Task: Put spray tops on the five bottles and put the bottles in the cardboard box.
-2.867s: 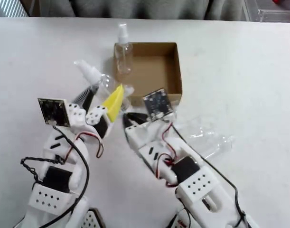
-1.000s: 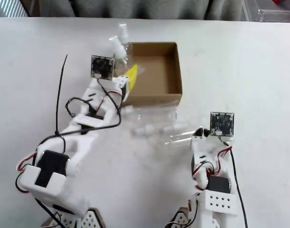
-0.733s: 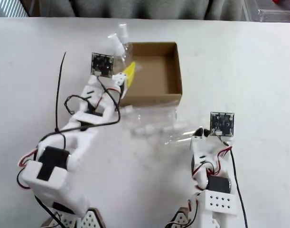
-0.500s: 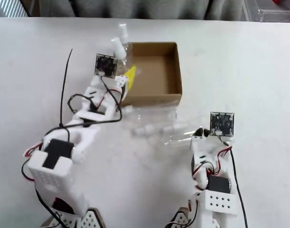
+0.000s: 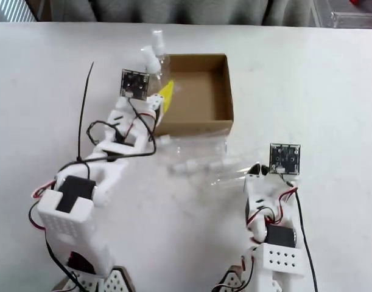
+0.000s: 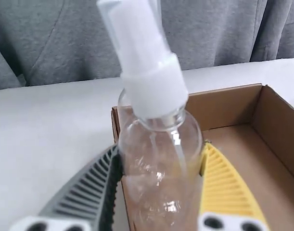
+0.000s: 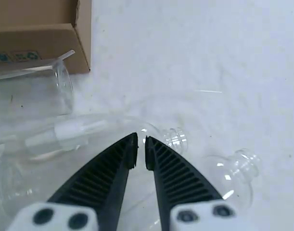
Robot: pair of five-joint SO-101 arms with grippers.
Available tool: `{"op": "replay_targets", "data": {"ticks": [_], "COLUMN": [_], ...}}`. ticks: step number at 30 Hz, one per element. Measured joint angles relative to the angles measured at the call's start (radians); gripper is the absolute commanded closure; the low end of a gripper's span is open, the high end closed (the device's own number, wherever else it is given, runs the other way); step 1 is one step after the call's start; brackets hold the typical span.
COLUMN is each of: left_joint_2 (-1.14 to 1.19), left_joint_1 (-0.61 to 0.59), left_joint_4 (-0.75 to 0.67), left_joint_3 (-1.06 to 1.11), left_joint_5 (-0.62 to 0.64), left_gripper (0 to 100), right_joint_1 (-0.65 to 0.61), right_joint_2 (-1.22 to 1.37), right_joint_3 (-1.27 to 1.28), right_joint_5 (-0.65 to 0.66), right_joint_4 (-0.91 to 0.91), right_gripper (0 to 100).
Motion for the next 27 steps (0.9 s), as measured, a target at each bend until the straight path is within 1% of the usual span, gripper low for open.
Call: {"op": "replay_targets", "data": {"ticks": [5, 15, 21, 27], "left_joint_2": [0.0, 0.0, 0.0, 0.0], "left_joint_1": [-0.009, -0.014, -0.015, -0.021], "left_joint_4": [0.0, 0.0, 0.023, 0.064], "left_joint_3": [0.0, 0.0, 0.0, 0.0], "left_joint_5": [0.038, 0.041, 0.037, 0.037], "left_gripper": [80, 80, 70, 69], "right_joint_1": [0.0, 0.0, 0.0, 0.0], "right_joint_2": [0.0, 0.0, 0.0, 0.0], "right_joint_3": [0.0, 0.0, 0.0, 0.0], "right_joint_5": [0.0, 0.0, 0.0, 0.0], "right_joint_4": [0.0, 0.0, 0.0, 0.0], "right_gripper": [98.2, 98.2, 98.2, 98.2]}}
